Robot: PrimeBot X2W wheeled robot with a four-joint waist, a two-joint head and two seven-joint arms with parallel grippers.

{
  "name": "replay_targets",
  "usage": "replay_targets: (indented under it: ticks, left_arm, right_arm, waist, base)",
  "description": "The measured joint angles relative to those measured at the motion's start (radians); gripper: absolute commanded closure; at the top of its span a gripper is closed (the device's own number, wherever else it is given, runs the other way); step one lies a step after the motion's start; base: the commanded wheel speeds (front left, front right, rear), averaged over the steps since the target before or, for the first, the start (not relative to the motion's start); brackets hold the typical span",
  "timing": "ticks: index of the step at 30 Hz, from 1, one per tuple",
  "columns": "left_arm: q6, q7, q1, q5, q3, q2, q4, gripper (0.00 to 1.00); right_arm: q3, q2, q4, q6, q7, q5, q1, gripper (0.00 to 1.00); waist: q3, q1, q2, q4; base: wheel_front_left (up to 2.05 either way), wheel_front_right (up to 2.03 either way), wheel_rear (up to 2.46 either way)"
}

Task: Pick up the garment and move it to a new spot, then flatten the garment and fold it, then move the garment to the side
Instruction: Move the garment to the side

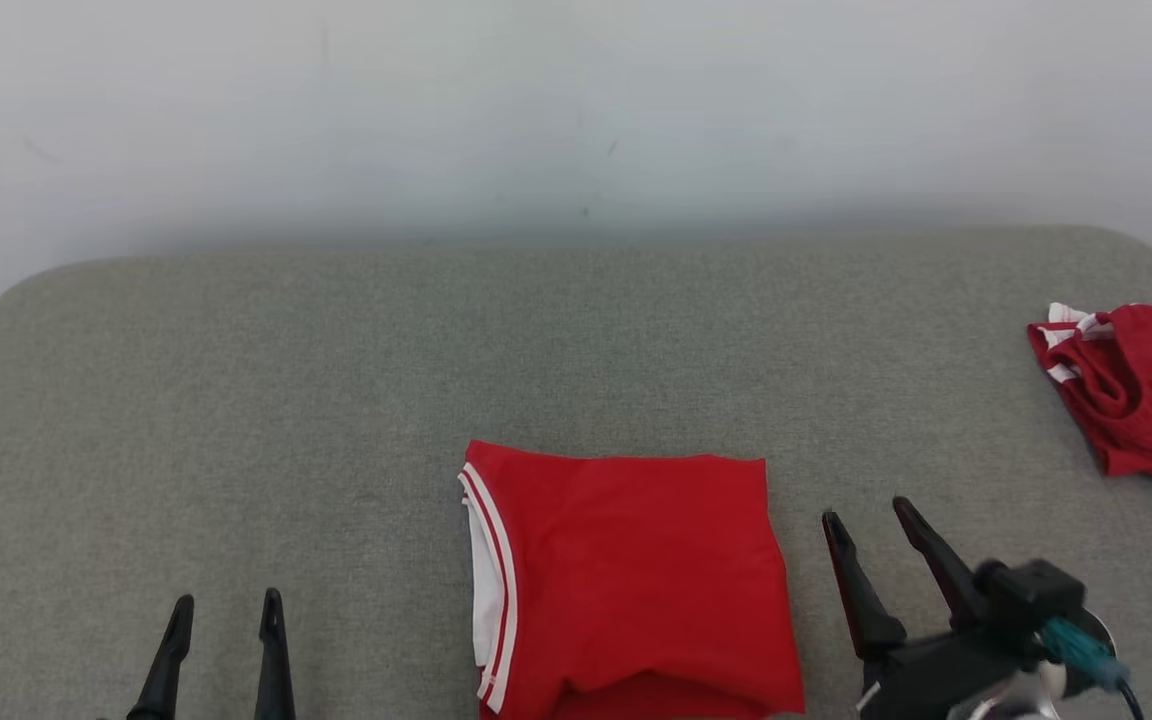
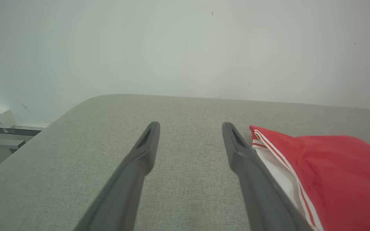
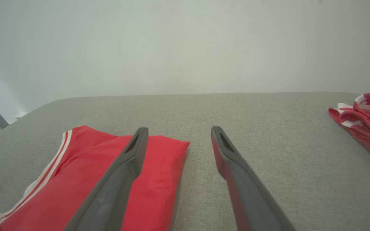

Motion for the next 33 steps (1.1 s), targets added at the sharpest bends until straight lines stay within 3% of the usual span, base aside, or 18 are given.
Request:
replay_targets:
  ticks: [11, 22, 23, 25, 26, 33]
  left_arm:
    - [0.004, 0.0, -0.046, -0.002, -0.025, 0.0, 0.004, 0.0]
    - [0.016, 0.0, -0.077, -0.009, -0.042, 0.0, 0.009, 0.0]
    - [0.016, 0.0, -0.08, -0.011, -0.042, 0.0, 0.009, 0.0]
    - [0.017, 0.0, -0.084, -0.011, -0.044, 0.0, 0.008, 0.0]
    - [0.017, 0.0, -0.087, -0.012, -0.045, 0.0, 0.008, 0.0]
    - [0.024, 0.0, -0.106, -0.017, -0.057, 0.0, 0.003, 0.0]
  right_arm:
    - [0.07, 0.008, 0.336, 0.0, 0.031, 0.005, -0.211, 0.0]
    - [0.123, 0.048, 0.592, 0.0, 0.033, 0.033, -0.29, 0.0]
    - [0.126, 0.05, 0.605, 0.0, 0.036, 0.04, -0.301, 0.21]
    - [0.142, 0.053, 0.619, 0.0, 0.034, 0.057, -0.316, 0.91]
    - [0.149, 0.053, 0.625, 0.0, 0.03, 0.066, -0.323, 1.0]
    - [0.205, 0.019, 0.64, 0.001, 0.013, 0.091, -0.397, 1.0]
  waist:
    - [0.058, 0.0, 0.0, 0.049]
    - [0.102, 0.0001, -0.0001, 0.083]
    - [0.106, 0.0, 0.0, 0.084]
    - [0.114, 0.0, -0.0001, 0.083]
    - [0.118, 0.0, 0.0, 0.082]
    - [0.147, 0.0, 0.0, 0.074]
  base:
    - [0.0, 0.0, 0.0]
    - [0.0, 0.0, 0.0]
    - [0.0, 0.0, 0.0]
    - [0.0, 0.0, 0.0]
    - [0.0, 0.0, 0.0]
    - [0.0, 0.0, 0.0]
